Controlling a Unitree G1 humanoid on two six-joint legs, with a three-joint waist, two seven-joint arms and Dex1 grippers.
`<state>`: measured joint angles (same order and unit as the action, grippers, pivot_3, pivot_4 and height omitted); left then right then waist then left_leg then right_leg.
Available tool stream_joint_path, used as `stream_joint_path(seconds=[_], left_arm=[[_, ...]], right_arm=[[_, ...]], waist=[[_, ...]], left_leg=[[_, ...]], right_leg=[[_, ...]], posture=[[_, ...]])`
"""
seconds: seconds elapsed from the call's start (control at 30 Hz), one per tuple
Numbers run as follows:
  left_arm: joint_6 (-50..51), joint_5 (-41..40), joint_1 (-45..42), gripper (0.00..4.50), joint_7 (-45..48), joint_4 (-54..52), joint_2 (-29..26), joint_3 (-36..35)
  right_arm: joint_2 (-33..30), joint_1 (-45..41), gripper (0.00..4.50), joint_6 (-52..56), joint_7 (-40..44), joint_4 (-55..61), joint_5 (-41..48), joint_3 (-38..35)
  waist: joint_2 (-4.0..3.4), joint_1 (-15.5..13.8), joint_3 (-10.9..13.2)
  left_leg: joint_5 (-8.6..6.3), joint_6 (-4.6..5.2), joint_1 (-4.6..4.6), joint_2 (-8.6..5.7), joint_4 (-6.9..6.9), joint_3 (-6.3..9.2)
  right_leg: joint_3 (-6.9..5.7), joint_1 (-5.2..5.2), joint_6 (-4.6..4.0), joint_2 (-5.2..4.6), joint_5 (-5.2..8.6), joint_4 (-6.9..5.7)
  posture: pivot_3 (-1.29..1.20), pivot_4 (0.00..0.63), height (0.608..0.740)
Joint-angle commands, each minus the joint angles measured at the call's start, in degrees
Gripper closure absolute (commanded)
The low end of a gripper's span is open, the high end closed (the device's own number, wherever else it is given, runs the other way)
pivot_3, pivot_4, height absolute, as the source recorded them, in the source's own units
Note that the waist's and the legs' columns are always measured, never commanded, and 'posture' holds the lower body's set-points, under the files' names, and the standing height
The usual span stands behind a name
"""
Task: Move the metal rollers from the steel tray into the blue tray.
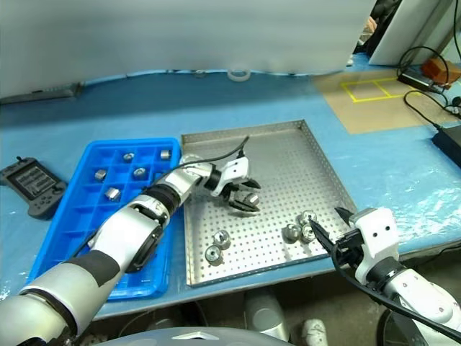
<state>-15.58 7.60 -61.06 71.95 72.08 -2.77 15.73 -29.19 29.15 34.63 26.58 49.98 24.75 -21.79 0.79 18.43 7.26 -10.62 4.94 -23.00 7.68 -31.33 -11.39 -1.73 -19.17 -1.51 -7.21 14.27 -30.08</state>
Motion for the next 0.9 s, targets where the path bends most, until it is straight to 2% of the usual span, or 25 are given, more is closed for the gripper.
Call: stream_joint_path(seconds=[0.03,0.4,0.5,0.6,0.7,0.8,0.9], left_arm=[[-1.57,1.82,-0.34,0.77,-0.88,-0.25,0.26,0.58],[0.3,3.25,1.77,0.77,-4.21,1.08,3.16,0.12],[0.72,3.21,2.04,1.31,-2.44,1.11,2.3,-0.07],[0.54,4.71,1.78,2.25,-7.07,1.32,1.92,0.51],[0.28,3.2,1.8,2.98,-2.54,0.96,1.42,-0.61],[0.8,4.29,1.23,3.08,-7.46,0.96,1.55,-0.65],[-0.14,3.7,1.16,3.08,-6.78,0.55,1.1,-1.2]], right_arm=[[-0.6,-1.1,1.26,1.26,-1.32,2.8,0.25,0.3],[-1.04,-1.81,1.26,1.53,-1.18,1.98,-0.16,0.56],[-0.64,-1.13,1.26,0.89,-1.2,1.8,-0.74,1.08],[-0.32,-1.05,1.26,0.89,-1.69,2.13,-1.2,2.04],[-0.42,-2.33,1.26,1.31,-2.27,2.05,-1.48,3.1],[-0.92,-3.94,1.26,1.36,-2.2,1.28,-1.73,3.92],[-1.29,-5.49,1.26,1.4,-1.78,0.42,-1.73,4.46]], waist=[[0.0,0.0,0.0],[-0.06,0.68,0.0],[-0.07,1.24,0.0],[-0.08,1.5,-0.01],[-0.09,1.66,-0.02],[-0.1,1.7,-0.02],[-0.1,1.64,-0.02]], left_leg=[[0.0,0.0,0.0,0.0,0.0,0.0],[-0.03,0.04,-0.01,0.0,-0.01,0.01],[-0.03,0.04,0.0,0.0,-0.02,0.02],[-0.04,0.03,0.01,0.0,-0.02,0.04],[-0.04,0.02,0.01,0.0,-0.02,0.05],[-0.04,0.02,0.02,0.0,-0.02,0.07],[-0.04,0.03,0.01,-0.01,-0.04,0.08]], right_leg=[[-0.01,0.01,0.0,0.0,0.0,0.0],[-0.07,0.05,0.0,-0.02,0.0,0.07],[-0.08,0.09,0.0,-0.02,0.0,0.09],[-0.08,0.1,0.0,-0.02,0.0,0.13],[-0.08,0.12,0.0,-0.02,0.0,0.19],[-0.1,0.13,0.0,-0.02,0.0,0.2],[-0.11,0.14,-0.01,-0.03,-0.01,0.2]], posture=[[-0.68,0.15,0.74],[-0.69,0.15,0.74],[-0.69,0.15,0.74],[-0.68,0.15,0.74],[-0.67,0.15,0.74],[-0.66,0.15,0.74],[-0.63,0.15,0.74]])
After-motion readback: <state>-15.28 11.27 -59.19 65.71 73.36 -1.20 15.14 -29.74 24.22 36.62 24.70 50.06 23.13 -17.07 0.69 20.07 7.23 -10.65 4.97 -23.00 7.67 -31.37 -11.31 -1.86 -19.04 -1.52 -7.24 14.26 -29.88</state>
